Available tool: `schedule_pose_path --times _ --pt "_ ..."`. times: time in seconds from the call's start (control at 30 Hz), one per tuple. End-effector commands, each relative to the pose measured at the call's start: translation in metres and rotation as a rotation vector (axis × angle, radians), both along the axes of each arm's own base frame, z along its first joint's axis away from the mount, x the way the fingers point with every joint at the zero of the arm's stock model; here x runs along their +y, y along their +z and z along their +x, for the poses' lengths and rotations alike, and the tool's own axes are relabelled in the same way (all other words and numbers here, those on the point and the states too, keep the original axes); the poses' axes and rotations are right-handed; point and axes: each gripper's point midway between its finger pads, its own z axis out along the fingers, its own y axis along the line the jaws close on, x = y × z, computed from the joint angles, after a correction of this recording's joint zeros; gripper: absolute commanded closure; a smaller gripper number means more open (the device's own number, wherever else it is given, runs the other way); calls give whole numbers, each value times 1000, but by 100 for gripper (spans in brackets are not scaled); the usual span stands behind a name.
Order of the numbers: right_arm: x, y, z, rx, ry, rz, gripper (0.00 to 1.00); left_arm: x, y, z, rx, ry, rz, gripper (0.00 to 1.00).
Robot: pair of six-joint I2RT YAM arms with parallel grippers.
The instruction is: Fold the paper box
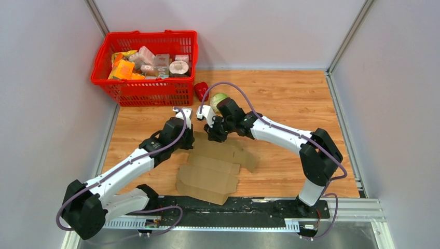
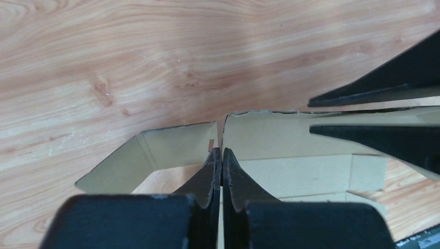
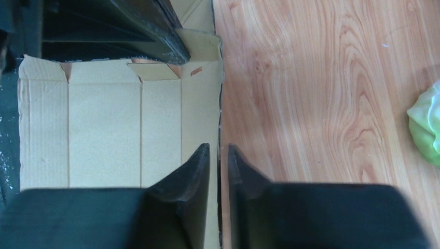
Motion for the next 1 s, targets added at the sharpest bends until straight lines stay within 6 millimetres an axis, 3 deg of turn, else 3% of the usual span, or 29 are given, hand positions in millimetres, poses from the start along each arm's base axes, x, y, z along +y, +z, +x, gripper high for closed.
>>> schedule_pose_path --times 0.0,0.03,0.07,0.17,0.2,0.27,0.33,0.37,0.4,0.5,0.57,0.6,0.67,0.7,0.77,0.9,0.97 --pt "-5 24 19 -93 -124 -2 67 3 26 20 -106 34 25 100" --pt "-7 26 26 -107 -177 5 59 3 27 22 -118 40 21 100" --pt "-10 25 31 -100 -243 4 43 2 31 25 -142 44 9 100" --pt "-34 38 56 -150 -462 -51 35 -1 38 29 -189 56 -24 100" --pt "-50 39 59 -135 -575 -95 32 -2 38 29 -197 61 -38 100" --pt "-60 69 65 -128 -702 -69 18 -6 44 34 -231 69 -72 100" --pt "-85 83 59 -103 -826 -119 16 -8 41 36 -234 85 -90 100" --pt "-92 95 60 -114 -867 -112 0 -10 45 40 -252 95 -111 100" --pt "-111 100 61 -150 -946 -155 0 -11 42 42 -247 110 -123 100" --pt "-134 124 58 -139 -1116 -112 0 -17 44 50 -257 138 -161 100" --pt "-128 133 51 -60 -1152 -13 0 -19 43 52 -251 153 -173 100" --pt "-111 131 44 17 -1108 53 0 -21 41 54 -239 158 -178 100" --pt "-91 144 34 169 -1120 231 0 -27 41 54 -242 149 -190 100" --pt "-71 154 31 250 -1078 344 0 -29 40 54 -241 147 -188 100" --pt "-57 148 23 437 -1138 489 0 -31 40 54 -244 145 -187 100" --pt "-47 145 28 633 -1253 610 0 -33 37 50 -248 143 -174 100" --pt "-48 131 35 713 -1324 623 2 -33 37 48 -254 141 -170 100"
